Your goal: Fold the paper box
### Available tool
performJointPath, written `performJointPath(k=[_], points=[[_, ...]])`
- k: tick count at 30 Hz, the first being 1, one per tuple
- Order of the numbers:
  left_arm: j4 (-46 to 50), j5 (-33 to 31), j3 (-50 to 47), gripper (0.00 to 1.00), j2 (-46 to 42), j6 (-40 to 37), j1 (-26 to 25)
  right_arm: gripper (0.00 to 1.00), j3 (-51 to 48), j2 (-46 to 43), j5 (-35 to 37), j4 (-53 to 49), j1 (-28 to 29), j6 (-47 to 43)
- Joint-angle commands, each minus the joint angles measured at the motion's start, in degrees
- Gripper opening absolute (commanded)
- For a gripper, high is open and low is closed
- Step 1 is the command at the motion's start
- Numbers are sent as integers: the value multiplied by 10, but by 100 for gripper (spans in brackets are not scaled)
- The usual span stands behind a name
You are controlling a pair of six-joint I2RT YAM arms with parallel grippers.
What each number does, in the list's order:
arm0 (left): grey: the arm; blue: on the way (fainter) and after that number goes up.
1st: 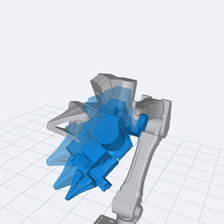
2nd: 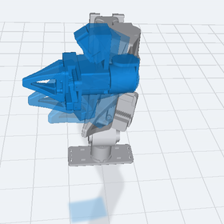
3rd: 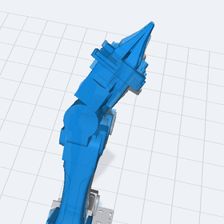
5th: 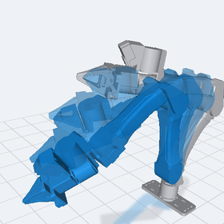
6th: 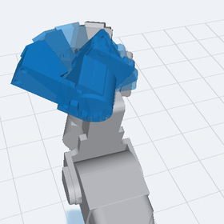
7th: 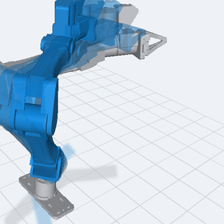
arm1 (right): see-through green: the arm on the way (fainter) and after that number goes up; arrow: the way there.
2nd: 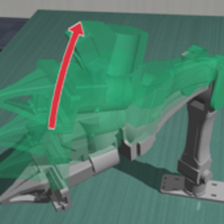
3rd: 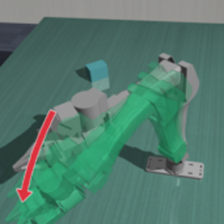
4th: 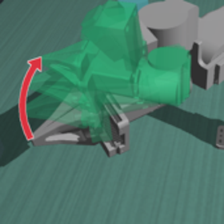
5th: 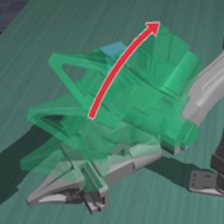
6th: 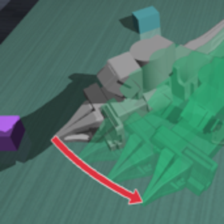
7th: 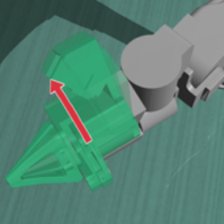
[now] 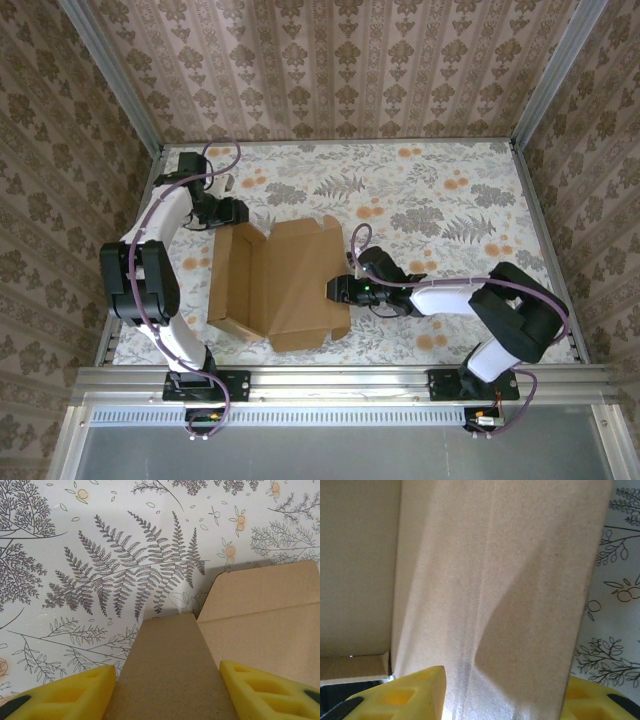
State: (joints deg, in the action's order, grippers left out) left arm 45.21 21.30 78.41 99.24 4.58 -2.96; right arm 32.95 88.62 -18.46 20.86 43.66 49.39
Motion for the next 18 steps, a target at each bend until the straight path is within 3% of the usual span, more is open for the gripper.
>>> performJointPath(k=[1, 9, 13, 18], points=[[12, 7, -23, 44, 25, 10, -7, 42, -5, -43, 8, 2, 3, -23], [-9, 53, -32, 45, 23, 32, -12, 31, 11, -116, 38, -64, 4, -40], [-16, 73, -33, 48, 24, 39, -18, 19, 25, -138, 53, -110, 4, -47], [-41, 95, -42, 67, -2, 44, -19, 10, 57, -182, 92, -233, 1, -70]])
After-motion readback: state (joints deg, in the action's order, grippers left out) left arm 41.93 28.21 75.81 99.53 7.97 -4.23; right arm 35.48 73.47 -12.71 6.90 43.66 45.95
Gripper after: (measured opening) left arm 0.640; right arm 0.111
